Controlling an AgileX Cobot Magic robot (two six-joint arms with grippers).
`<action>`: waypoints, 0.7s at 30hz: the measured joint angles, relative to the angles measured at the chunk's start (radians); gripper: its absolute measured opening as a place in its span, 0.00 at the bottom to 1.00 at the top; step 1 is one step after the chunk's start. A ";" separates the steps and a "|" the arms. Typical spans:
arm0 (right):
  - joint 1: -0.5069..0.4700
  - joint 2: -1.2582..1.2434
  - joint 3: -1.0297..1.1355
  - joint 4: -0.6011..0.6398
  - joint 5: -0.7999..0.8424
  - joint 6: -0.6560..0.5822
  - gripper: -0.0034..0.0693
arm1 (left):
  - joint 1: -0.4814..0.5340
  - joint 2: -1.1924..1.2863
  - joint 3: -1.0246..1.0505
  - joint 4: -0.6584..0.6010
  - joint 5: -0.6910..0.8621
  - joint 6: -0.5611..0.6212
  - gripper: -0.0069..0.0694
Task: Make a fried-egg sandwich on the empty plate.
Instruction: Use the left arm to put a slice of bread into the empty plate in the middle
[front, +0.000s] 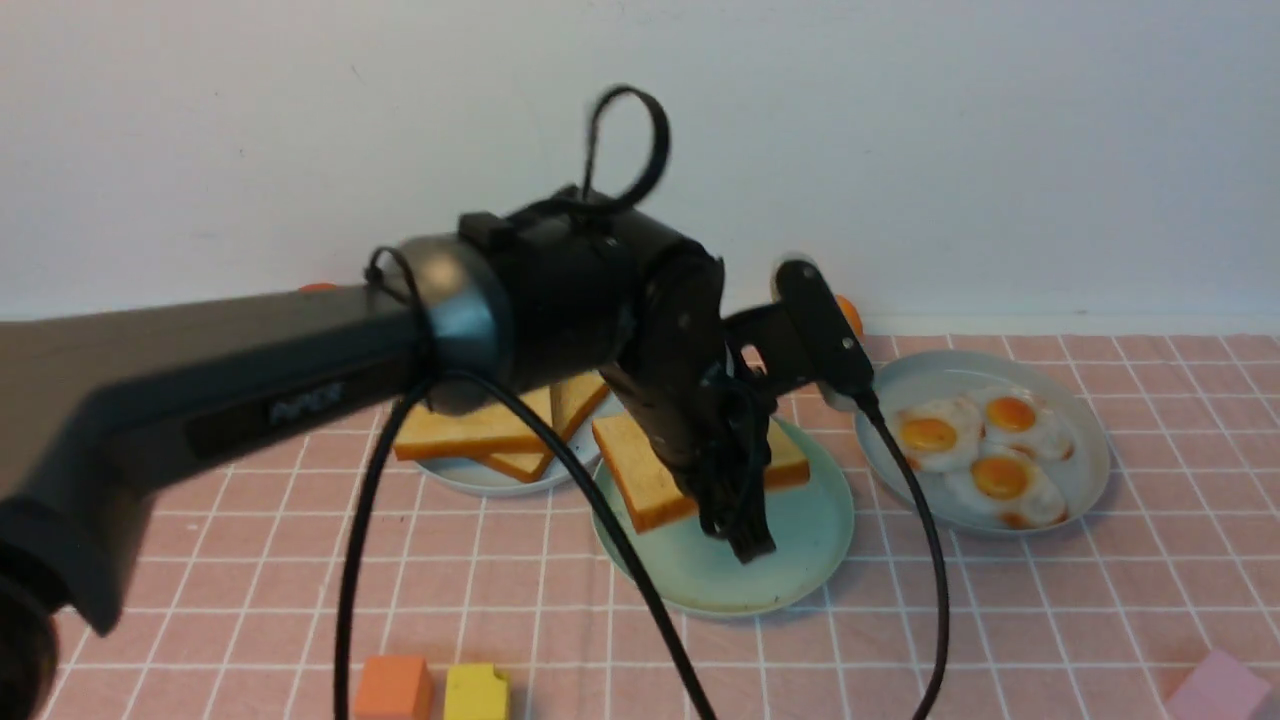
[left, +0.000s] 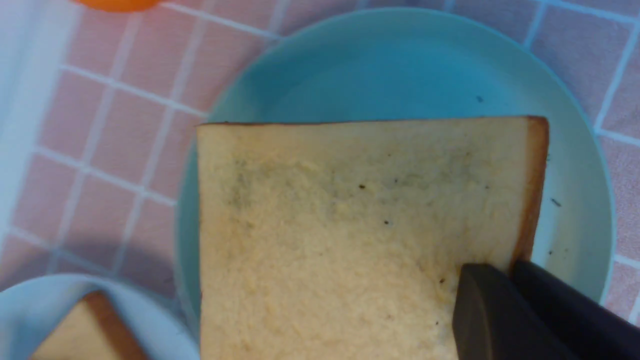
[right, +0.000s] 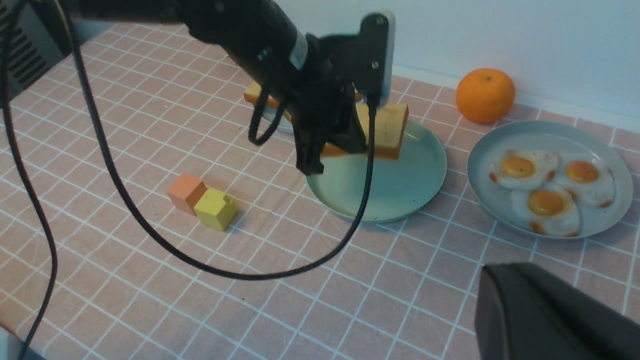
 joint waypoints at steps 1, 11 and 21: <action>0.000 -0.003 0.000 0.000 0.002 0.000 0.07 | -0.006 0.019 0.000 0.001 -0.008 0.000 0.14; 0.000 -0.004 -0.001 0.007 0.053 0.000 0.07 | -0.007 0.077 0.000 0.008 -0.071 0.003 0.14; 0.000 -0.004 -0.001 0.008 0.053 0.000 0.07 | -0.007 0.077 0.000 0.008 -0.086 0.003 0.38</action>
